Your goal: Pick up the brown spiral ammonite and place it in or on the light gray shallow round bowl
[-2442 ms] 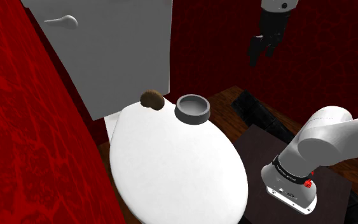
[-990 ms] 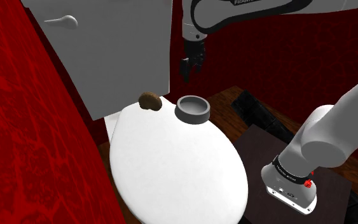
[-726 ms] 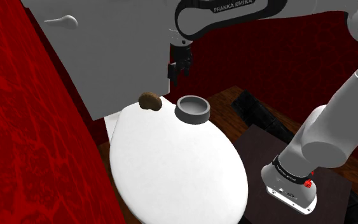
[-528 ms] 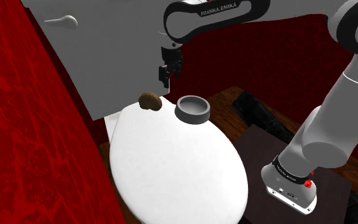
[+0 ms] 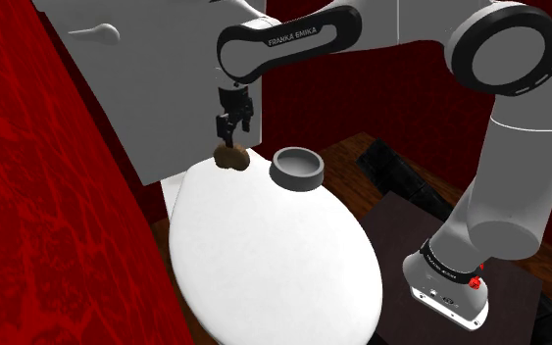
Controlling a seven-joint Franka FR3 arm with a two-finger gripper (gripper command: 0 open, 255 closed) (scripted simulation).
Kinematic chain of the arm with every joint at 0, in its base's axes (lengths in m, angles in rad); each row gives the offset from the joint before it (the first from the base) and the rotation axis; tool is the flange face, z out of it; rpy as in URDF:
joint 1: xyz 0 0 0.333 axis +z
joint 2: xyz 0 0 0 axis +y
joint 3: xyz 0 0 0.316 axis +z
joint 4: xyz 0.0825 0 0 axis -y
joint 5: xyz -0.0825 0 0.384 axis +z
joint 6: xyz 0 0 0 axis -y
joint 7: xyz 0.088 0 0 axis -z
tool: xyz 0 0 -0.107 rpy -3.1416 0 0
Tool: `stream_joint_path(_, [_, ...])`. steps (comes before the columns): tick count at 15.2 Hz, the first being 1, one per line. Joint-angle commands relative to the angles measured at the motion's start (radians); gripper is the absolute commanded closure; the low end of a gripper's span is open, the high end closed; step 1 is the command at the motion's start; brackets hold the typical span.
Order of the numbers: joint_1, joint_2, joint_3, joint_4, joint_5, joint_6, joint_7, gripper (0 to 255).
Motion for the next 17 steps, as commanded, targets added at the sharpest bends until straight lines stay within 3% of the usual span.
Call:
stream_joint_path(1, [0.002,0.012,0.001,-0.008,-0.002,0.021,0.0,0])
stream_joint_path(6, [0.002,0.028,-0.001,-0.061,-0.007,0.089,0.003,0])
stream_joint_path(14, [0.002,0.028,-0.001,-0.061,-0.006,0.089,0.003,0])
stream_joint_path(15, [0.002,0.028,-0.001,-0.061,-0.006,0.089,0.003,255])
stream_joint_path(17, [0.002,0.028,-0.001,-0.061,-0.006,0.089,0.003,255])
